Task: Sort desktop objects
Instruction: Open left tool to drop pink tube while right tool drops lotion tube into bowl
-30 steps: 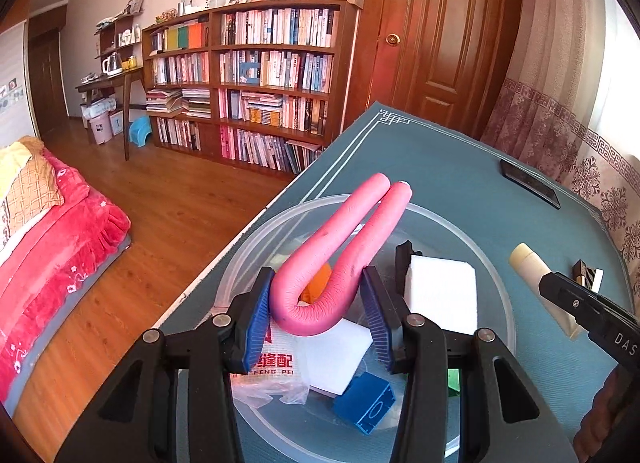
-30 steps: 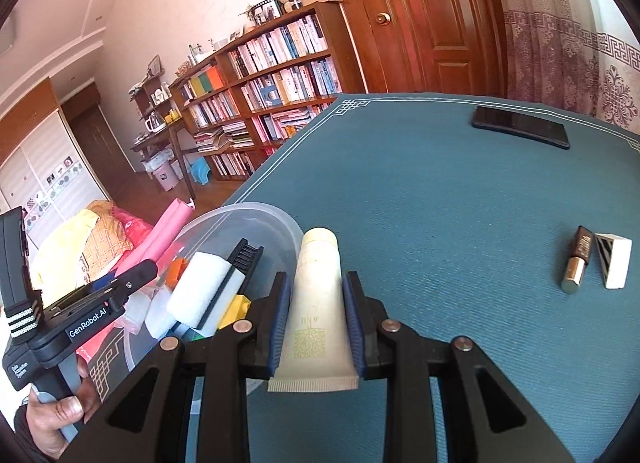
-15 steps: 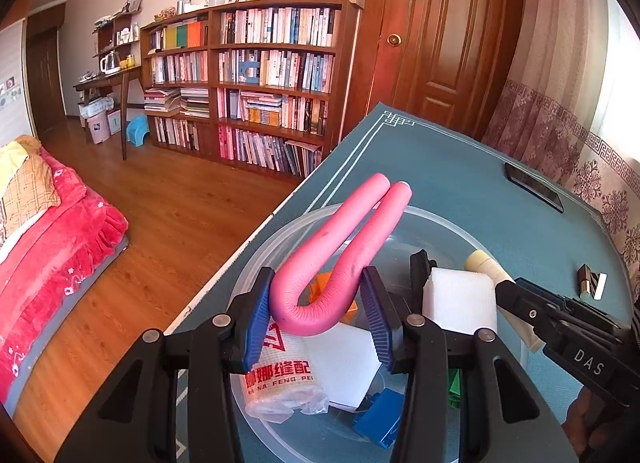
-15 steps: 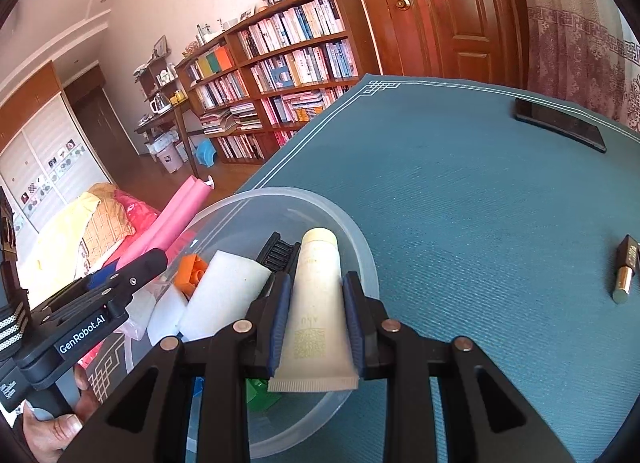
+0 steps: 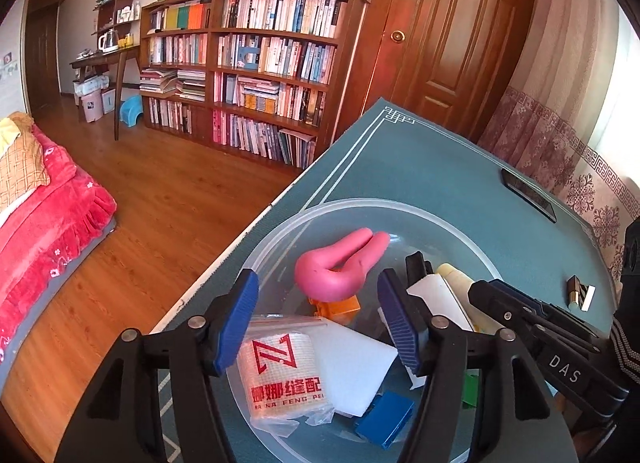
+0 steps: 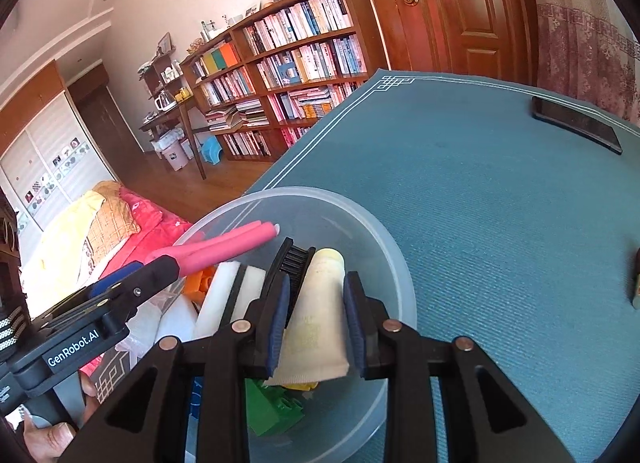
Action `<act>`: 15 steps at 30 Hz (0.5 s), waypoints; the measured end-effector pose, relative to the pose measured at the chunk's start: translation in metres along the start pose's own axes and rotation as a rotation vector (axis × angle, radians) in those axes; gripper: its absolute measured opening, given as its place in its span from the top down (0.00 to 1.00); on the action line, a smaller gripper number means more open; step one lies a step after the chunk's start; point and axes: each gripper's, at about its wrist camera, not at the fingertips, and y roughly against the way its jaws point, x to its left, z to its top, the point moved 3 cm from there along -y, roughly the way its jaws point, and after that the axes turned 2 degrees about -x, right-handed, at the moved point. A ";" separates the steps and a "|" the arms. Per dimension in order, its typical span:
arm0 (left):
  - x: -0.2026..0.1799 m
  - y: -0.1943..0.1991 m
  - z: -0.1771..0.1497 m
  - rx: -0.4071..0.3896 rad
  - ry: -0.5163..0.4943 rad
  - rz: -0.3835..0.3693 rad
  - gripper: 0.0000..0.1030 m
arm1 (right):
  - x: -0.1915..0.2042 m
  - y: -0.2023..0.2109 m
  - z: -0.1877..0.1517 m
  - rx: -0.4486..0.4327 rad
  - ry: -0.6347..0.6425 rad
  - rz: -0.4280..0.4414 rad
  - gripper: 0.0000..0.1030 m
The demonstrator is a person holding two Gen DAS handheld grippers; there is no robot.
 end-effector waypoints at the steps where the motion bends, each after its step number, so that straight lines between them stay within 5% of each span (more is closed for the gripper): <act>1: 0.000 0.000 0.000 0.001 0.002 -0.002 0.36 | 0.002 -0.001 0.001 0.002 -0.002 0.005 0.69; 15: -0.008 0.007 -0.002 -0.003 -0.009 0.013 0.36 | 0.014 0.013 -0.006 0.003 0.016 0.100 0.69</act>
